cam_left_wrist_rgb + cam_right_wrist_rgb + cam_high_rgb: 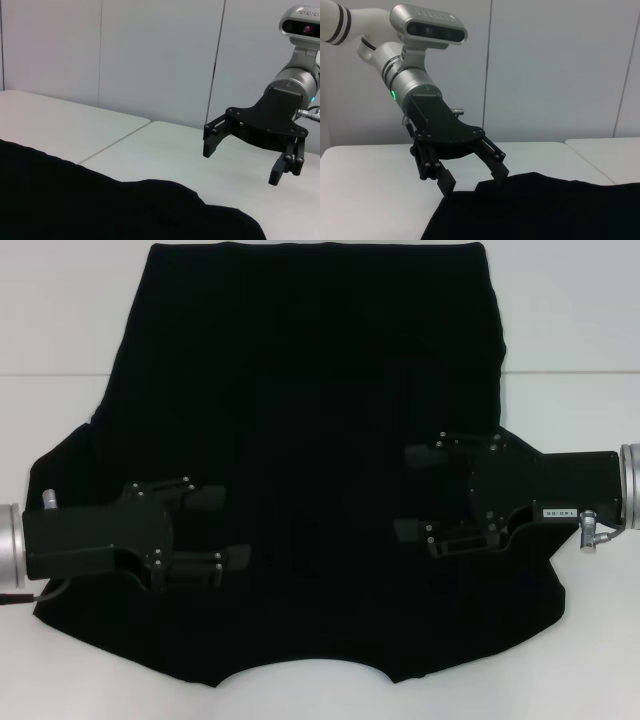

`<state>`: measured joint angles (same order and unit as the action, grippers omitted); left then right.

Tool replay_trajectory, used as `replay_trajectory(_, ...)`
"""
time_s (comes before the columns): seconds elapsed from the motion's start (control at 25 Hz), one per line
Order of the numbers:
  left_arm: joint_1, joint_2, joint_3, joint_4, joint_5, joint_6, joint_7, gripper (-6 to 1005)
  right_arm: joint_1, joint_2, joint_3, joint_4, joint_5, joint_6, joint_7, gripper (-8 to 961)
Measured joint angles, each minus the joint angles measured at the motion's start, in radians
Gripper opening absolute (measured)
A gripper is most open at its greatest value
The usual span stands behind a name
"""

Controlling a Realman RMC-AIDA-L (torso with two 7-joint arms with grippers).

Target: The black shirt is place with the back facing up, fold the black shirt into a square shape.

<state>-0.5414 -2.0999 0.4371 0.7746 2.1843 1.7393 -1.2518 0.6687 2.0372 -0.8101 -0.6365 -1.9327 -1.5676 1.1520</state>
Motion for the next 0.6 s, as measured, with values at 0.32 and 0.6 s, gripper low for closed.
replay_trajectory(0.32, 0.001, -0.001, 0.000, 0.000, 0.000, 0.001, 0.000, 846, 0.000, 0.000, 0.000, 0.000, 0.001, 0.000, 0.000, 907)
replay_trajectory(0.6, 0.003, -0.003, 0.000, 0.000, -0.002, 0.000, -0.004, 845, -0.001, 0.002, 0.002, 0.000, 0.003, 0.000, 0.000, 907)
